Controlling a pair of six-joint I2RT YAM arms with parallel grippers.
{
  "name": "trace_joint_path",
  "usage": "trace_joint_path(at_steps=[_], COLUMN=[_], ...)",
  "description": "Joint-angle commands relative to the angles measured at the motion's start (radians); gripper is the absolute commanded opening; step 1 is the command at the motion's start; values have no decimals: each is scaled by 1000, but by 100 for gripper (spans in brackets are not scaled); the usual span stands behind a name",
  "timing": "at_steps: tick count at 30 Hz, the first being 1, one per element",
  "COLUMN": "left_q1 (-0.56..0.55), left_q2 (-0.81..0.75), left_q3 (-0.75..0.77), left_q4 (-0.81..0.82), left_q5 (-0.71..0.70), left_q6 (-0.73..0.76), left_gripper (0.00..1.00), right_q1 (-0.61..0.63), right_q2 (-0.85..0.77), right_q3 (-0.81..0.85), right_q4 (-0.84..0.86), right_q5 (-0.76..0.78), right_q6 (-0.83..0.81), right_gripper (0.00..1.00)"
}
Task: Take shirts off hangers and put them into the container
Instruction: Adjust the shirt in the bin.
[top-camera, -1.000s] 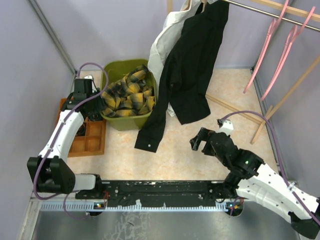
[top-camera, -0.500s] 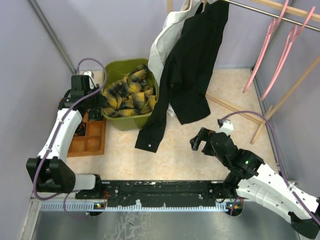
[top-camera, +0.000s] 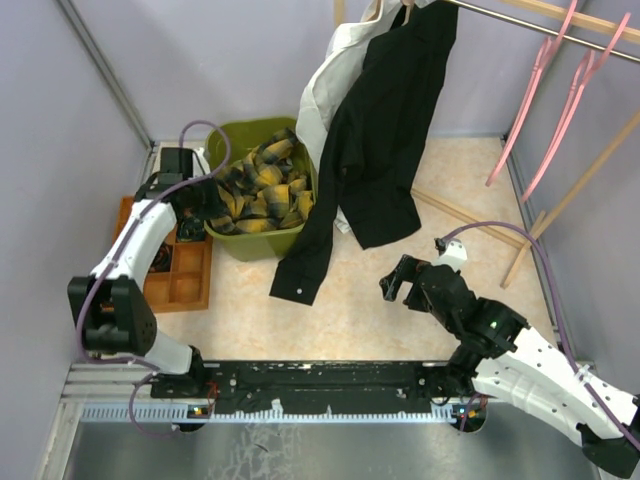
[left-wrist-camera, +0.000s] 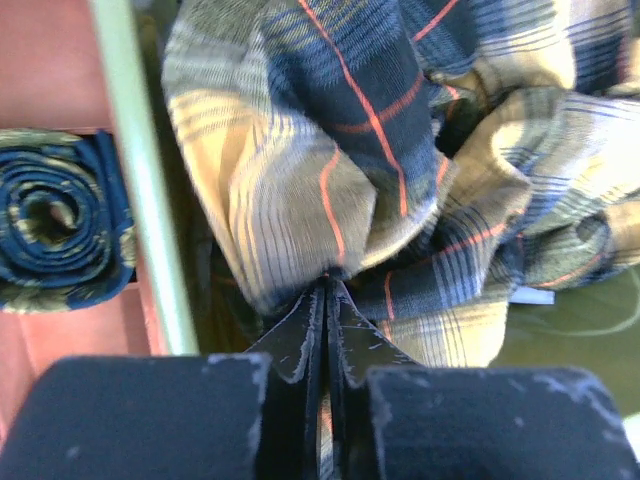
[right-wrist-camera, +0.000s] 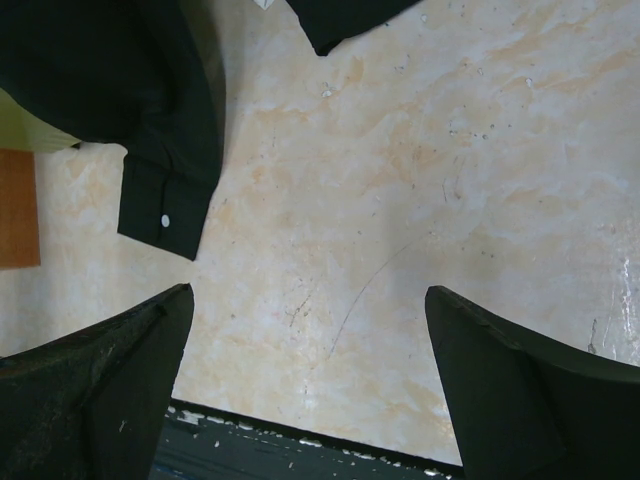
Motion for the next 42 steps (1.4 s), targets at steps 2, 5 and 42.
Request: trace_joint_path(at_steps=[2,5,42], left_q1=[-46,-96,-168], left_q2=[165,238,-95], left_q3=[56,42,142], left_q4=[-66,-76,-134], left_q5=[-25,-90,-269], left_q6=[31,54,81], left_gripper=[4,7,99], right_q1=[7,6,7], right_q2=[5,11,-4], right_q3=[17,19,19], right_q4=[37,42,252], right_q5=[20,17,-154], right_q6=[10,10,-211], right_gripper=[99,99,99])
